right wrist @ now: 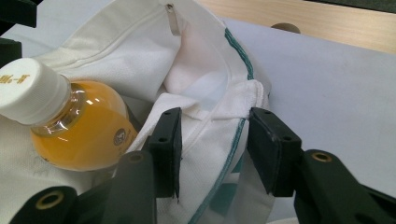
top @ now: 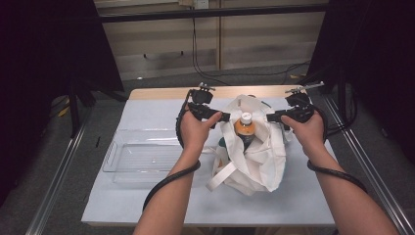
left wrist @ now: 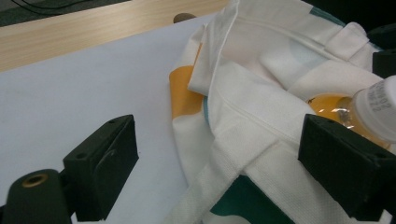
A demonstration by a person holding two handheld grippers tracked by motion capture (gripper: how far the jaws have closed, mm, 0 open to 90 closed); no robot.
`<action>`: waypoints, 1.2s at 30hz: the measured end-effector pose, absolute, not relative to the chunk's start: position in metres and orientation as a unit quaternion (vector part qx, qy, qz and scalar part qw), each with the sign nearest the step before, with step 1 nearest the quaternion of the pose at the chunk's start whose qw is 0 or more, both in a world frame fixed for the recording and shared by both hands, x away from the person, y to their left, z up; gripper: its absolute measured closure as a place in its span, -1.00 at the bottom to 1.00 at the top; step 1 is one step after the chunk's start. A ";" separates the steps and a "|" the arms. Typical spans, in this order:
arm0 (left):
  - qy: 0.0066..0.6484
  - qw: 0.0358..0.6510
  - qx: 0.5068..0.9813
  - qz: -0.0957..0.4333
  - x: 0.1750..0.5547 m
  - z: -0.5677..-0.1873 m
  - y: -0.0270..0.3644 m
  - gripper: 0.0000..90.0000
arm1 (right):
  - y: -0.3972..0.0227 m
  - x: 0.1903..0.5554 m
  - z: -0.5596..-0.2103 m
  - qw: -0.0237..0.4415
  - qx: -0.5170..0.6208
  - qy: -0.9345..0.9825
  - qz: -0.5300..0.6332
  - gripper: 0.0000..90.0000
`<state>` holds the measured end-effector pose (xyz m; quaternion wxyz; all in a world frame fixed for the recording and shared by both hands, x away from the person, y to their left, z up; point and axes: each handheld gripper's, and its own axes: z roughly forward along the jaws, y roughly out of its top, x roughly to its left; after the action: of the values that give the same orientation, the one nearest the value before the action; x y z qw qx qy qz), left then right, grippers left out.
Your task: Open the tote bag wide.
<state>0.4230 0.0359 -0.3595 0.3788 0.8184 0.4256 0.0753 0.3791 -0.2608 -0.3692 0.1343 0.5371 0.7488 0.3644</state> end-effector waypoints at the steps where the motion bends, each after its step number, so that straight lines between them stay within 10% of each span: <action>1: 0.426 0.380 0.817 0.076 0.423 -0.359 0.035 -0.75 | -0.261 0.379 -0.369 0.135 0.537 0.748 0.365 0.24; 22: 0.463 0.385 0.798 0.038 0.424 -0.365 0.030 -0.94 | -0.260 0.376 -0.374 0.142 0.545 0.743 0.361 0.28; 36: 0.441 0.349 0.827 -0.015 0.425 -0.388 0.028 -0.25 | -0.266 0.376 -0.386 0.109 0.561 0.733 0.369 0.78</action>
<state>0.4249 0.0282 -0.3876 0.3491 0.8268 0.4409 -0.0150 0.3763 -0.2658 -0.3855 0.1088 0.5607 0.7331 0.3692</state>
